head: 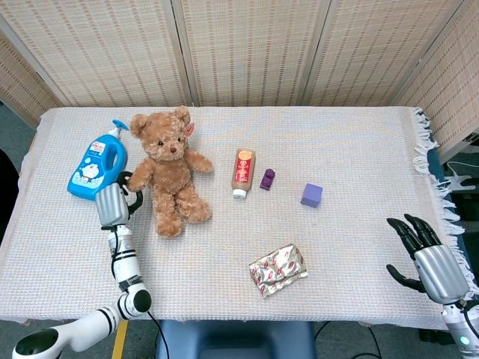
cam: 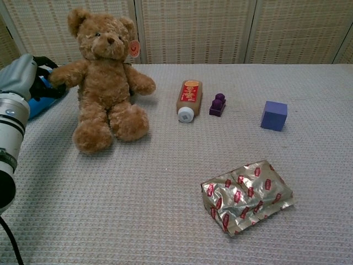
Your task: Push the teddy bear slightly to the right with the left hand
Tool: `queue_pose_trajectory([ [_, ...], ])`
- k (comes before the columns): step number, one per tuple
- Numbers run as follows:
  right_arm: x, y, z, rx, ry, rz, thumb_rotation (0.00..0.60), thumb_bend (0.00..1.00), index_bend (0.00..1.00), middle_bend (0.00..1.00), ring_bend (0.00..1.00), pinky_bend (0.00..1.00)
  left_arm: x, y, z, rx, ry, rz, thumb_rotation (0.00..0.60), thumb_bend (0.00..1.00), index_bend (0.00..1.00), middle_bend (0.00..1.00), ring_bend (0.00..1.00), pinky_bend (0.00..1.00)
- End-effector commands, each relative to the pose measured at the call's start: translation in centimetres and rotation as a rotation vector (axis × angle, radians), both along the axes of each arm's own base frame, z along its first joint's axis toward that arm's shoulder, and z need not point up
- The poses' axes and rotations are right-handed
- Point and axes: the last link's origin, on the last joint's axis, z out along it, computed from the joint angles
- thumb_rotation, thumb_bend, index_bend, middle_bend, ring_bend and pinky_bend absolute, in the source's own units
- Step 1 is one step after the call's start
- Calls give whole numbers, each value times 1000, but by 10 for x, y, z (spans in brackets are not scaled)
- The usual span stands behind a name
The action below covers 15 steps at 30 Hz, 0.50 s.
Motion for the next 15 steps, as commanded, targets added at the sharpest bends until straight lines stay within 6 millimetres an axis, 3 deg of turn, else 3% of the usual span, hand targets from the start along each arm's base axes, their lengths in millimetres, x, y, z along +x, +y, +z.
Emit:
queue_pose_trajectory([
  [1, 0, 0, 0, -1, -1, -1, 600, 154, 0, 106, 0, 78, -3, -1, -4, -51, 9, 35, 600, 425, 411, 572, 550, 622],
  [10, 0, 0, 0, -1, -1, -2, 600, 154, 0, 106, 0, 78, 3, -1, 3, 24, 0, -33, 600, 425, 386, 546, 546, 613],
  [15, 0, 0, 0, 1, 0, -1, 600, 154, 0, 106, 0, 78, 0, -2, -2, -45, -11, -3, 600, 427, 407, 570, 550, 616],
])
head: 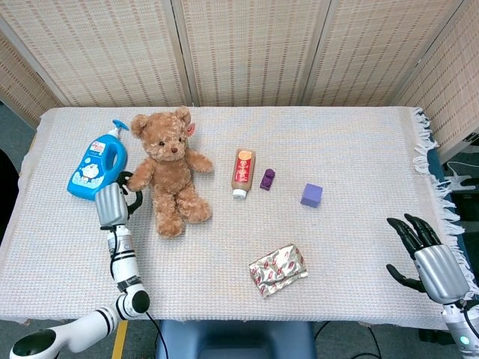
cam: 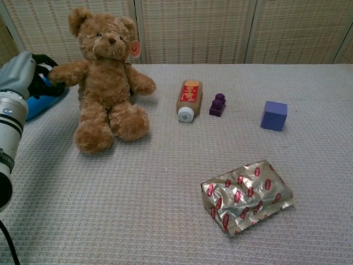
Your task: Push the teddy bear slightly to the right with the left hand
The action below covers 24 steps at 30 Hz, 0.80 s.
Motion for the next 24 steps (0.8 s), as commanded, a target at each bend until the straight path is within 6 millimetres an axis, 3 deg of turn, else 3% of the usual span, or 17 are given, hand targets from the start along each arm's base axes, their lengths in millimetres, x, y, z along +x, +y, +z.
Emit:
queue_pose_trajectory([
  [1, 0, 0, 0, 0, 0, 0, 600, 154, 0, 106, 0, 78, -1, -2, -5, -57, -2, 29, 600, 427, 410, 573, 552, 617],
  [12, 0, 0, 0, -2, -1, 1, 600, 154, 0, 106, 0, 78, 7, -3, 3, 19, 6, -42, 600, 428, 377, 538, 541, 610],
  [18, 0, 1, 0, -1, -2, 2, 600, 154, 0, 106, 0, 78, 3, -5, -2, -43, 5, -13, 600, 428, 412, 572, 554, 610],
  [24, 0, 0, 1, -3, -3, 0, 600, 154, 0, 106, 0, 78, -2, -8, 1, -60, 42, -27, 600, 422, 390, 542, 540, 610],
])
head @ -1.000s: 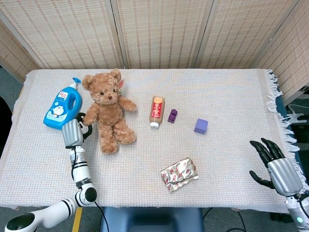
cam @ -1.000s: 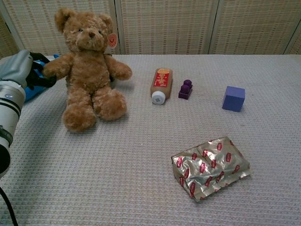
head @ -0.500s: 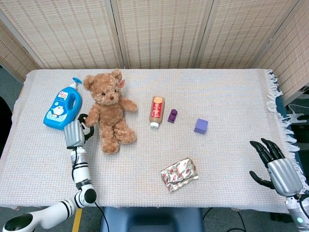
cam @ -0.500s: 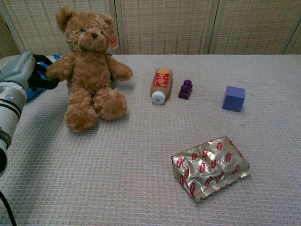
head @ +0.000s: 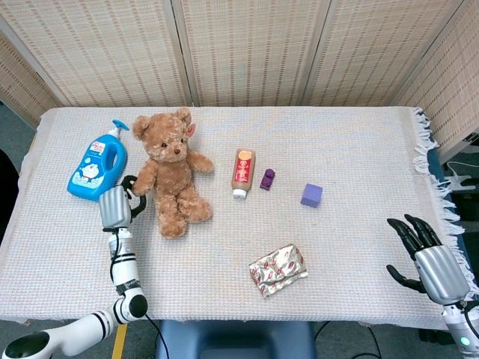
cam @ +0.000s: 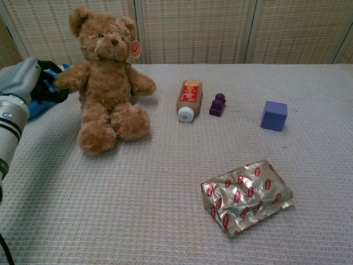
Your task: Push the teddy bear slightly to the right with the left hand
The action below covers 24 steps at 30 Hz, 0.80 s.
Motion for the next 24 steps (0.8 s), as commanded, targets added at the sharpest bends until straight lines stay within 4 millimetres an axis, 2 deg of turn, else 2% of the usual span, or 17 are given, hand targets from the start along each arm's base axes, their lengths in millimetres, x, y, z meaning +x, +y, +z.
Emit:
queue_pose_trajectory([
  [1, 0, 0, 0, 0, 0, -1, 600, 154, 0, 106, 0, 78, -4, -2, 4, -8, 26, -25, 600, 422, 375, 523, 528, 610],
  [5, 0, 0, 0, 0, 1, -1, 600, 154, 0, 106, 0, 78, -9, -4, 8, -19, 43, -46, 600, 419, 252, 351, 413, 578],
  [8, 0, -1, 0, 1, 1, -1, 600, 154, 0, 106, 0, 78, -20, -13, 20, -37, 69, -93, 600, 407, 73, 102, 201, 489],
  [9, 0, -1, -1, 7, 2, 0, 600, 154, 0, 106, 0, 78, -34, -33, 34, -71, 127, -157, 600, 406, 53, 72, 170, 477],
  [11, 1, -1, -2, 10, 2, 2, 600, 154, 0, 106, 0, 78, -47, -56, 52, -111, 178, -209, 600, 395, 14, 15, 97, 421],
  [15, 1, -2, -5, 17, 14, 4, 600, 154, 0, 106, 0, 78, -72, -107, 82, -174, 283, -223, 600, 395, 0, 0, 34, 392],
  [18, 1, -2, -8, 29, 24, 7, 600, 154, 0, 106, 0, 79, -84, -136, 97, -216, 325, -192, 600, 394, 0, 0, 28, 380],
  [21, 1, -1, -11, 37, 33, 11, 600, 154, 0, 106, 0, 79, -90, -155, 107, -244, 346, -175, 600, 393, 0, 0, 28, 370],
  [24, 0, -2, -14, 42, 45, 8, 600, 154, 0, 106, 0, 79, -87, -160, 112, -253, 352, -196, 600, 388, 0, 0, 28, 368],
])
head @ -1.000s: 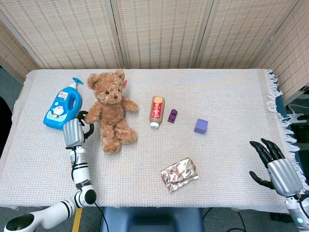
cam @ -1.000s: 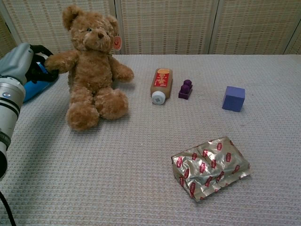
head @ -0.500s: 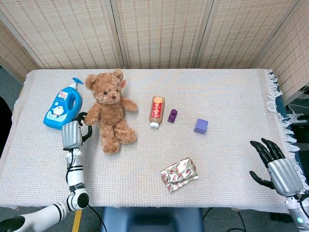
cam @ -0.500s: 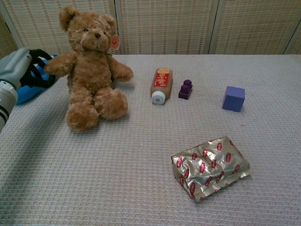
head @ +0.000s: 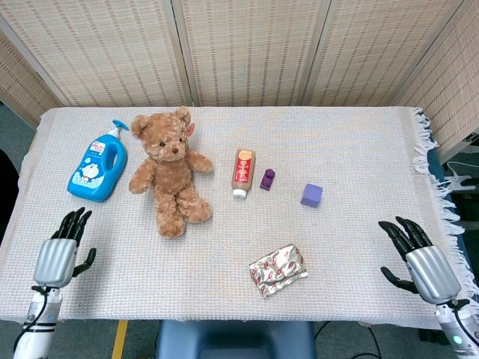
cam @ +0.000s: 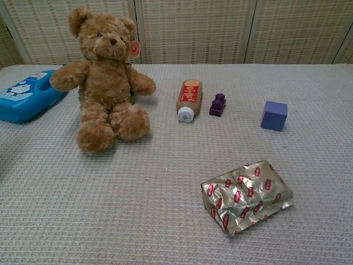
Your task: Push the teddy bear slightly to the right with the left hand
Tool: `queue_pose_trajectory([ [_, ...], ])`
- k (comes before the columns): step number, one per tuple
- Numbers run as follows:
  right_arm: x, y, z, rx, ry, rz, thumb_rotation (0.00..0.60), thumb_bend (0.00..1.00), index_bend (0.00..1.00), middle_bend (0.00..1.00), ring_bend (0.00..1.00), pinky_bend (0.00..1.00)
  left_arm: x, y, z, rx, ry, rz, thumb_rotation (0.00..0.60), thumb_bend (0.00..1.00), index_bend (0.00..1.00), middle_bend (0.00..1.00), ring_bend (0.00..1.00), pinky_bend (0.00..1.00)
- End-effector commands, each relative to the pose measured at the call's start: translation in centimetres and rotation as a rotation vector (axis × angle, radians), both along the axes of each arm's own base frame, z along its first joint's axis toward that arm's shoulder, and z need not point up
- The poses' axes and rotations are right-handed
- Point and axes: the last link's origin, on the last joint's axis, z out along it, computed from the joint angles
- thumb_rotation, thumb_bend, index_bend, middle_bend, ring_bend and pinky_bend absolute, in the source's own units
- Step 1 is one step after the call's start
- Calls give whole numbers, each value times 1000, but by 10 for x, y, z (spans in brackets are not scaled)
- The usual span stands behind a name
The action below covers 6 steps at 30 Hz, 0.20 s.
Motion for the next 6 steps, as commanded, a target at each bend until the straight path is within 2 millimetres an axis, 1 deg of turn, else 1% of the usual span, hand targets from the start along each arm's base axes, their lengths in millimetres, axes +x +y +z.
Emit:
queue_pose_trajectory([
  [1, -1, -1, -3, 6, 12, -5, 600, 153, 0, 106, 0, 79, 3, -11, 8, -7, 14, -26, 600, 384, 0, 0, 28, 365],
  [6, -2, -3, -7, 16, 33, -25, 600, 154, 0, 106, 0, 79, 6, -15, 10, -5, 10, -46, 600, 389, 0, 0, 28, 358],
])
